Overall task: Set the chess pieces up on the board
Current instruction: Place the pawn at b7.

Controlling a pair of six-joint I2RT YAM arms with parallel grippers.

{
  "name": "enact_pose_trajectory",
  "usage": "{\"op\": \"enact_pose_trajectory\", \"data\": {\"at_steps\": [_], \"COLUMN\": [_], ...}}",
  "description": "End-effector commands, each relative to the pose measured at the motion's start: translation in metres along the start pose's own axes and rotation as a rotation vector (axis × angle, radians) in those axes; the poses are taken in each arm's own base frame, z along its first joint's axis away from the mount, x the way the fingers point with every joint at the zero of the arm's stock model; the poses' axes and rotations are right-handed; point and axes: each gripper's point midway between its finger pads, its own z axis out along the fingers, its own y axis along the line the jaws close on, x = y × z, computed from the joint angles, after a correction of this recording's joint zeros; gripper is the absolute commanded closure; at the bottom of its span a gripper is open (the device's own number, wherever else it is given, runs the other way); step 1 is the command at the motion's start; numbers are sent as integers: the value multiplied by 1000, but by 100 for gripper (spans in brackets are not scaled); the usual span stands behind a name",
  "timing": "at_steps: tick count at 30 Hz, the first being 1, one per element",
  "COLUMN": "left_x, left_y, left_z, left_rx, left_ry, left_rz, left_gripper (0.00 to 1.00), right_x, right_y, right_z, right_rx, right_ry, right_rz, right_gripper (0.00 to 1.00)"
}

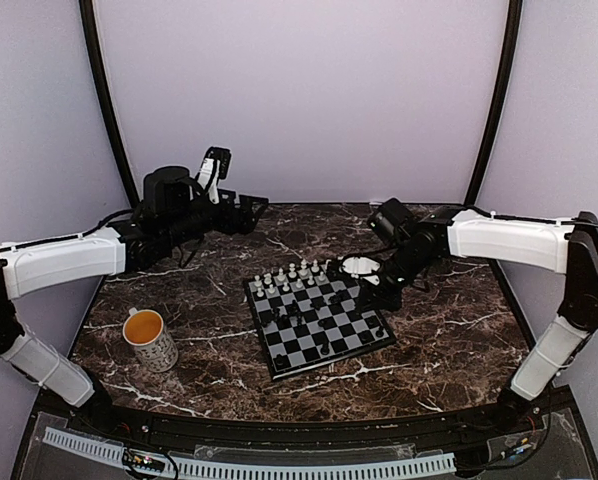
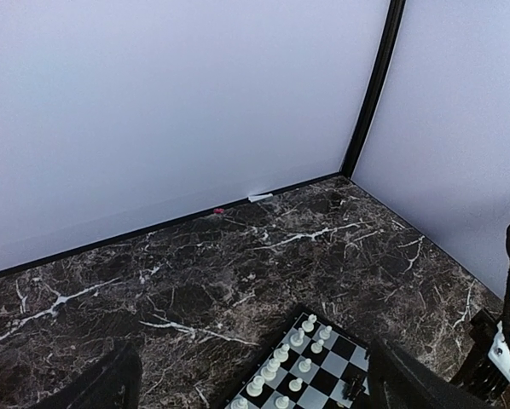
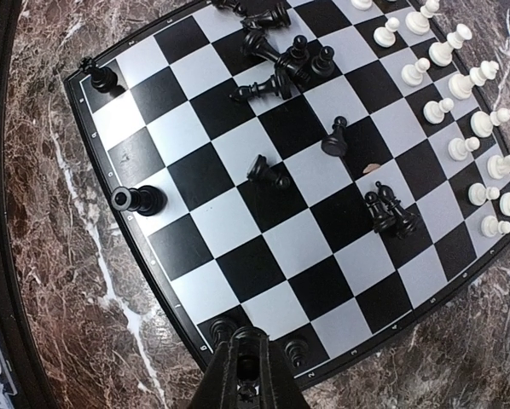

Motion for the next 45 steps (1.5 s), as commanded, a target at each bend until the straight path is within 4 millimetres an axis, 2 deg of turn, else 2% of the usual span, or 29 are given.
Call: {"op": "enact_pose_trajectory", "data": {"at_steps": [1, 9, 28, 45], "left_x": [-12, -13, -15, -14], "left_y": [-7, -13, -20, -20], "left_z": [2, 1, -1, -1], "left_rx": [22, 35, 42, 41], "left_ry": [-24, -26, -29, -27], "left_rz": [13, 22, 38, 42], "left_gripper": [6, 5, 3, 3], "right_x": [-13, 5, 27, 35], "right_y": [-6, -12, -20, -21], "right_z": [2, 31, 48, 50], "right_rx": [26, -11, -33, -26], "right_ry": [-73, 18, 117, 151], "right_rz": [-33, 10, 43, 40], "right_gripper": [91, 91, 91, 90]}}
